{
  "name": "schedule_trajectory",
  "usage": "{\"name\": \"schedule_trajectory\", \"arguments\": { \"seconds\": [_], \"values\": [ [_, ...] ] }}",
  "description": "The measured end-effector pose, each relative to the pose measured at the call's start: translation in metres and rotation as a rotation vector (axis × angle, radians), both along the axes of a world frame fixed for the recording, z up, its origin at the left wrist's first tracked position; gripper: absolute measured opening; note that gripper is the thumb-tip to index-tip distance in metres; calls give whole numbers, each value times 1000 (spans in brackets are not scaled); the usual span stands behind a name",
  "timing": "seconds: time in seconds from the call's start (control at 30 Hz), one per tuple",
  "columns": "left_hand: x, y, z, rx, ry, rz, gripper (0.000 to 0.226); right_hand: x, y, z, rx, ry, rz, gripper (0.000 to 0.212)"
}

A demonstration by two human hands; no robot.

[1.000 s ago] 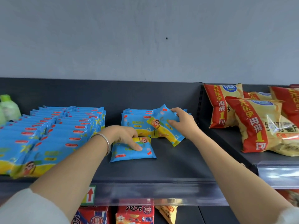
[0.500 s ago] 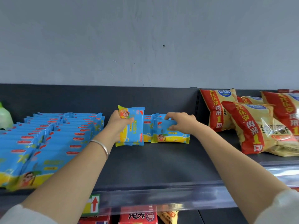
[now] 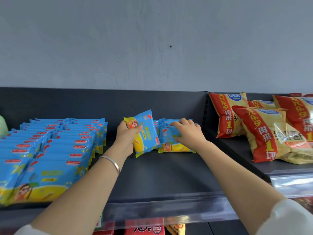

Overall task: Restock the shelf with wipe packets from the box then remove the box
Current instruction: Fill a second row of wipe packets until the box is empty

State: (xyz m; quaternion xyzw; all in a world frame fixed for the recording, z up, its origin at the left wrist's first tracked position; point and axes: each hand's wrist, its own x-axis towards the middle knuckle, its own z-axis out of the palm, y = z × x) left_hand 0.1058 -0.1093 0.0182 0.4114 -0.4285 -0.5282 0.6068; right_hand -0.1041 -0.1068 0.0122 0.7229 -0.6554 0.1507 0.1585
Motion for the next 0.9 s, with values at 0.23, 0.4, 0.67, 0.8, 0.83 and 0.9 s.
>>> {"name": "schedule_trajectory", "arguments": {
  "seconds": [0.23,0.4,0.67,0.8,0.83,0.9],
  "values": [
    [-8,6,4,-14,73,-39,27,21,11,13,-49,-593,227,46],
    [-14,14,5,-57,220,-135,31,54,13,16,128,-964,368,30],
    [22,-5,-5,-166,-209,369,54,71,0,32,125,-437,327,29],
    [28,-18,-26,-104,-457,308,42,92,-17,24,199,-191,267,36],
    [28,-20,-29,-71,-461,272,44,95,-20,22,191,-145,250,39],
    [28,-22,-31,6,-472,199,52,99,-25,19,171,-85,216,44]
  ]
}}
